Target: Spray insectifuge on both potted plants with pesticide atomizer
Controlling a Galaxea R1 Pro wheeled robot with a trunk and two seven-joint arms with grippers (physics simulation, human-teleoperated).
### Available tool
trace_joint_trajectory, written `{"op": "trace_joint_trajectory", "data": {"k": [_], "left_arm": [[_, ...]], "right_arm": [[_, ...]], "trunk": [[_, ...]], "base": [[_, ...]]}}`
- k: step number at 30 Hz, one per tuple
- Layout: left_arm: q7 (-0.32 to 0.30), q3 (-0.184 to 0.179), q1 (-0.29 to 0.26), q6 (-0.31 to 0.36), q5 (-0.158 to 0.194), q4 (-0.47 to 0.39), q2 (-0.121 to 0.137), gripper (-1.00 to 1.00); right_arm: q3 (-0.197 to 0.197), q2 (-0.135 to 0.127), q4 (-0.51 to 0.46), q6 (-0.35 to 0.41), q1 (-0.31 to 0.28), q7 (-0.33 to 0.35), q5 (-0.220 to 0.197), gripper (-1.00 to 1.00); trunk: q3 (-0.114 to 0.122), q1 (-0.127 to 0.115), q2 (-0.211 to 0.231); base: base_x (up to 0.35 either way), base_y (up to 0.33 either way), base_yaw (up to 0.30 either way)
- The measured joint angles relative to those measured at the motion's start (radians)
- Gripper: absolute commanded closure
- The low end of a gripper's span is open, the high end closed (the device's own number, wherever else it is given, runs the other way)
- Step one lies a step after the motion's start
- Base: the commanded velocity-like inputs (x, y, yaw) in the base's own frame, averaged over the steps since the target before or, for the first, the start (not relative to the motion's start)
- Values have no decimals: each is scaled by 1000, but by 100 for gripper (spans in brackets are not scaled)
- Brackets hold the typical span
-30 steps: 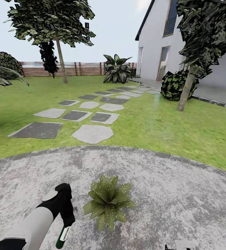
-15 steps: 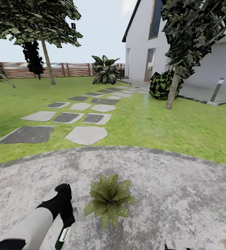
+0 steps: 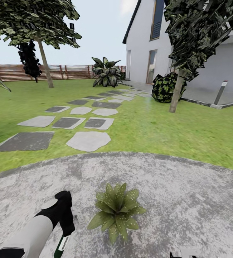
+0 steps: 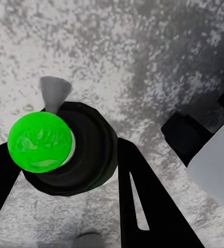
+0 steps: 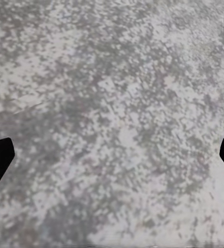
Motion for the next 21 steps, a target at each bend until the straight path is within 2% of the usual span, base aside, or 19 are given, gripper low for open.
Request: {"op": "trace_joint_trajectory", "data": {"k": [4, 9, 12, 14, 15, 17, 19, 21], "left_arm": [[1, 1, -3, 0, 2, -1, -5, 100], [1, -3, 0, 0, 1, 0, -13, 100], [1, -2, 4, -3, 0, 3, 0, 100], [1, -1, 6, -8, -1, 5, 18, 100], [1, -2, 6, -12, -3, 9, 39, 100], [0, 0, 6, -15, -1, 15, 64, 100], [0, 0, 6, -16, 0, 17, 75, 100], [0, -1, 6, -16, 2, 15, 71, 100]], "right_arm": [[0, 0, 0, 0, 0, -1, 0, -100], [0, 0, 0, 0, 0, -1, 0, -100], [0, 0, 0, 0, 0, -1, 0, -100], [0, 0, 1, 0, 0, -1, 0, -100], [0, 0, 0, 0, 0, -1, 0, -100], [1, 0, 2, 0, 0, 0, 1, -100], [1, 0, 5, 0, 0, 0, 1, -100], [3, 0, 6, -1, 0, 1, 1, -100]], "trunk": [[0, 0, 0], [0, 0, 0], [0, 0, 0], [0, 0, 0], [0, 0, 0], [0, 0, 0], [0, 0, 0], [0, 0, 0]], "base": [[0, 0, -241], [0, 0, -63], [0, 0, -4], [0, 0, -1], [0, 0, 0], [0, 0, 0], [0, 0, 0], [0, 0, 0]]}}
